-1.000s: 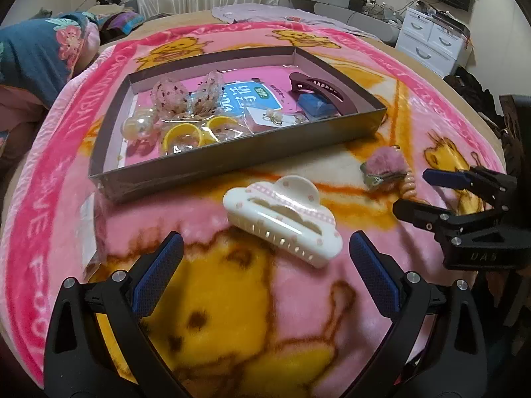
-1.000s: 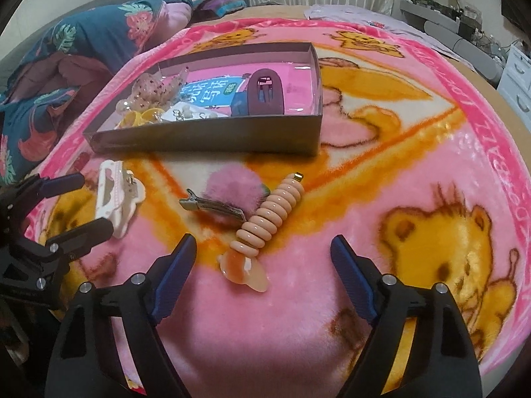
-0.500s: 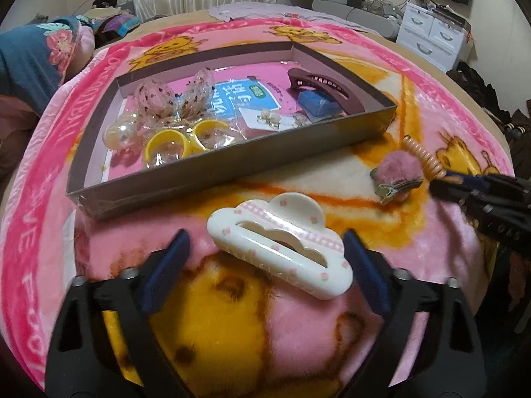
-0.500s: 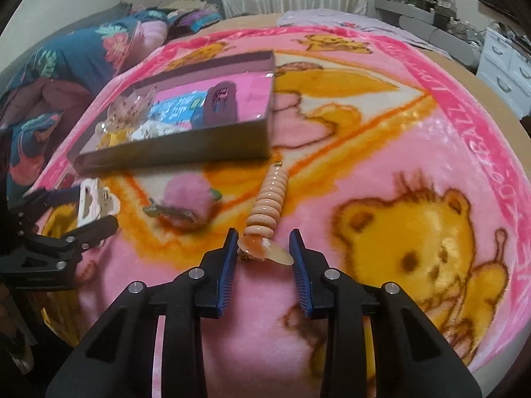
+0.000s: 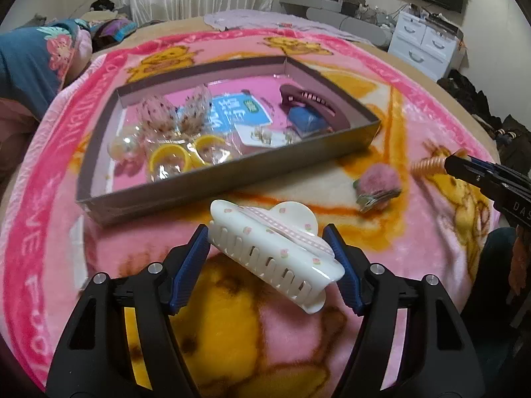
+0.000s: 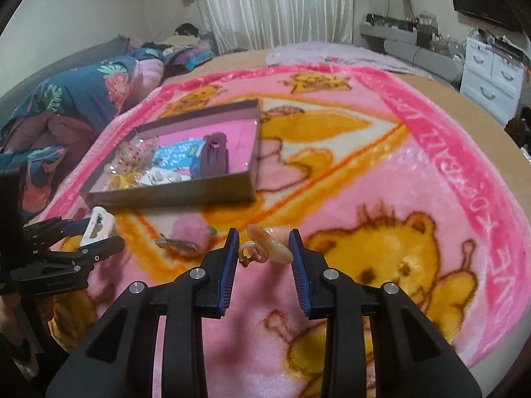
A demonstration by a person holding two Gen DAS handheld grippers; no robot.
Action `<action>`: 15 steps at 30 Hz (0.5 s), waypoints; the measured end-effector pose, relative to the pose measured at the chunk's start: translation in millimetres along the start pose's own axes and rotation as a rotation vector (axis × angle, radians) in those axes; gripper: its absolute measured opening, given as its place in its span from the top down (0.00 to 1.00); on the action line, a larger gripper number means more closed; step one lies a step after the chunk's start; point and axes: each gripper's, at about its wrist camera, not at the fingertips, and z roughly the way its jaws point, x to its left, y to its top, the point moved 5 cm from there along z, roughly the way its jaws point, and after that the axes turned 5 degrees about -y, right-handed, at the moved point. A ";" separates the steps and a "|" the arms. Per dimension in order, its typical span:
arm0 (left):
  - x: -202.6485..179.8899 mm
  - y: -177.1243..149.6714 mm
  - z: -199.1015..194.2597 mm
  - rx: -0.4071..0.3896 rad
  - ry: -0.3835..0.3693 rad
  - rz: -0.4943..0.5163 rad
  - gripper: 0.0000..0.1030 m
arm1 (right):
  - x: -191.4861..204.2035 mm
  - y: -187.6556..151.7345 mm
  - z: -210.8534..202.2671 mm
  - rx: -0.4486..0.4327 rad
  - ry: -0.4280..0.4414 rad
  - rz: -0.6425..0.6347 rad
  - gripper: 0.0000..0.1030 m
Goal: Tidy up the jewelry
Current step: 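Grasp the white claw clip with left gripper while right grasps the peach coiled hair tie, then carry the claw clip into the box lid and release while right drops the coiled tie there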
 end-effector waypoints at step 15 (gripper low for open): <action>34.0 14.6 -47.2 -0.082 0.018 -0.101 0.40 | 39.7 30.7 -32.4 -0.082 0.050 -0.084 0.72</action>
